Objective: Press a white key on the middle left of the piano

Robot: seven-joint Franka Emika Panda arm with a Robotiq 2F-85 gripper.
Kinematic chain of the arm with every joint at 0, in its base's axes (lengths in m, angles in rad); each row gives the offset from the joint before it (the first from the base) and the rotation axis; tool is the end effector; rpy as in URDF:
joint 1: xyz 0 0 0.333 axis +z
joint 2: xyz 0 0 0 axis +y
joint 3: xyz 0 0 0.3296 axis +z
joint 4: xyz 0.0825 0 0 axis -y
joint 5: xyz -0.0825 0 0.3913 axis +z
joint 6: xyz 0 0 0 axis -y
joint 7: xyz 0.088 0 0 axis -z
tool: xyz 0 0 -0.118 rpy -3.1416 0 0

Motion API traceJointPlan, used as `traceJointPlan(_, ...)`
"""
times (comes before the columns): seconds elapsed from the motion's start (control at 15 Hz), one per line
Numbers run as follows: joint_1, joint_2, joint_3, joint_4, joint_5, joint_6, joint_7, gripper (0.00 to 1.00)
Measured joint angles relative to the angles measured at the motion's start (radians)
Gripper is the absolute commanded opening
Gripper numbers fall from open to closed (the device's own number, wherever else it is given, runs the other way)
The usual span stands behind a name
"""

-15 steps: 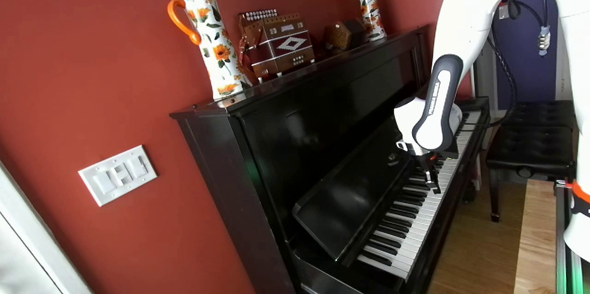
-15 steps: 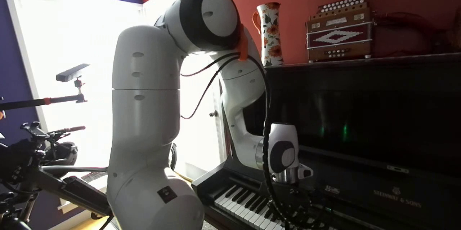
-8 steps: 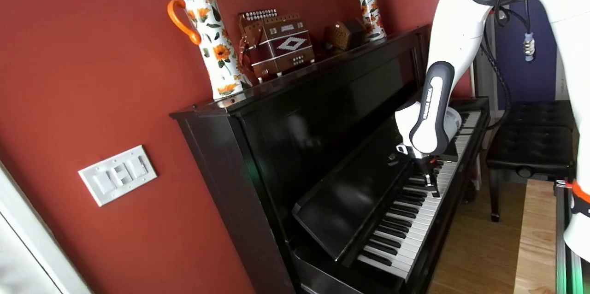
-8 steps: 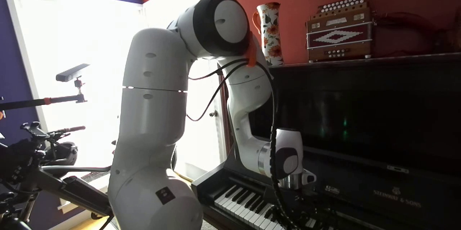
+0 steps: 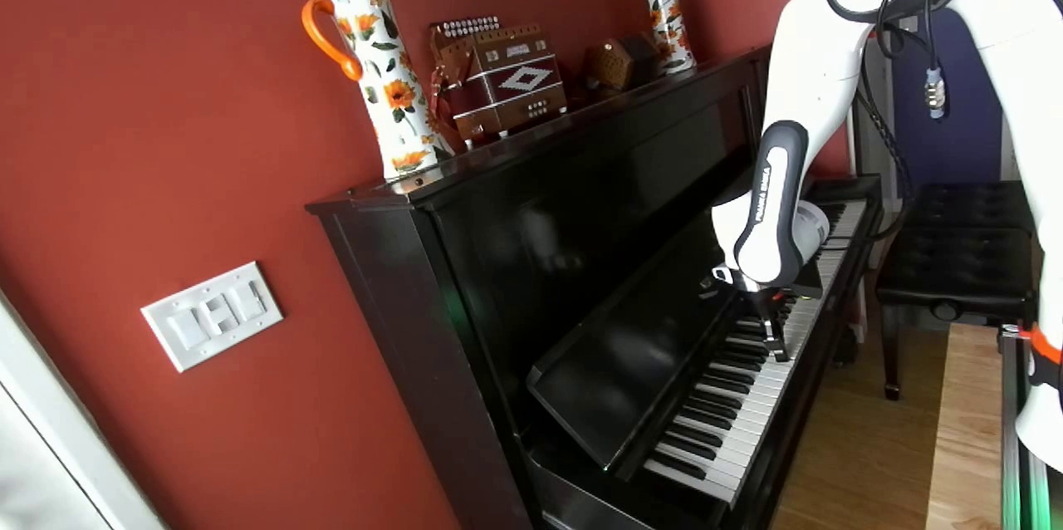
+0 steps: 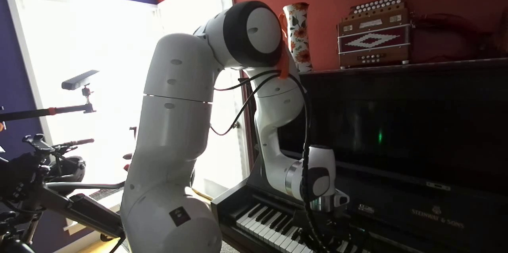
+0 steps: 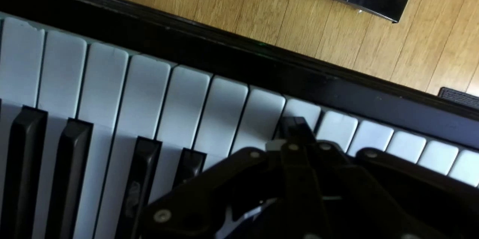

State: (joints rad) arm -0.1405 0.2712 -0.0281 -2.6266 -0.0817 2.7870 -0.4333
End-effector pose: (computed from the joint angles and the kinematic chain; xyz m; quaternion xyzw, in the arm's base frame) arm 0.4111 -0.0676 0.1416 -0.9836 -0.1706 0.0576 0.0013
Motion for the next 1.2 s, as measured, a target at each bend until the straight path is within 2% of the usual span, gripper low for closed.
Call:
traceJointPlan(1.0, -0.012, 0.025, 0.009, 0.007, 0.002, 0.016, 0.001, 0.0)
traceJointPlan(1.2, -0.027, 0.026, 0.023, 0.011, 0.036, 0.008, 0.001, 0.0)
